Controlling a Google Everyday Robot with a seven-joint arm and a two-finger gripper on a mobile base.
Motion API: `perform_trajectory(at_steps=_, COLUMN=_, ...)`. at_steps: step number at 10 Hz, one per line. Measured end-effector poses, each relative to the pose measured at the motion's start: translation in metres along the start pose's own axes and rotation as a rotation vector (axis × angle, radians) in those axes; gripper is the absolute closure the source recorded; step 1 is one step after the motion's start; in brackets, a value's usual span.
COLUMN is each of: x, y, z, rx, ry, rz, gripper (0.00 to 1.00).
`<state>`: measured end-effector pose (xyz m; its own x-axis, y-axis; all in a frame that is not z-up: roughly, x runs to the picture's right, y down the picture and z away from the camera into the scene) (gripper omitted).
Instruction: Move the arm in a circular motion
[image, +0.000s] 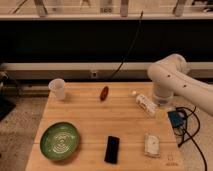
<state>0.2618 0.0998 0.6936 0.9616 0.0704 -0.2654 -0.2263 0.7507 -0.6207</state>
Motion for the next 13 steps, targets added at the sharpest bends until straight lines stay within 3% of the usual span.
perform_trajectory(at_steps=3, x=-0.025, y=-0.046, z=0.012, rx=-0.002, ry=0.005, rz=0.023, gripper=0.20)
perform_trajectory(at_steps=7, x=-0.065, y=-0.054, z=0.002, rx=0.010, ry=-0.079, rz=0.001, gripper=0.20)
perform_trajectory(at_steps=10, x=-0.093, y=-0.046, z=-0.010, rx=0.015, ry=-0.143, rz=-0.052, gripper=0.20)
perform_trajectory(at_steps=13, x=-0.124, y=-0.029, z=-0.019, rx=0.042, ry=-0.064, rz=-0.113, gripper=0.20)
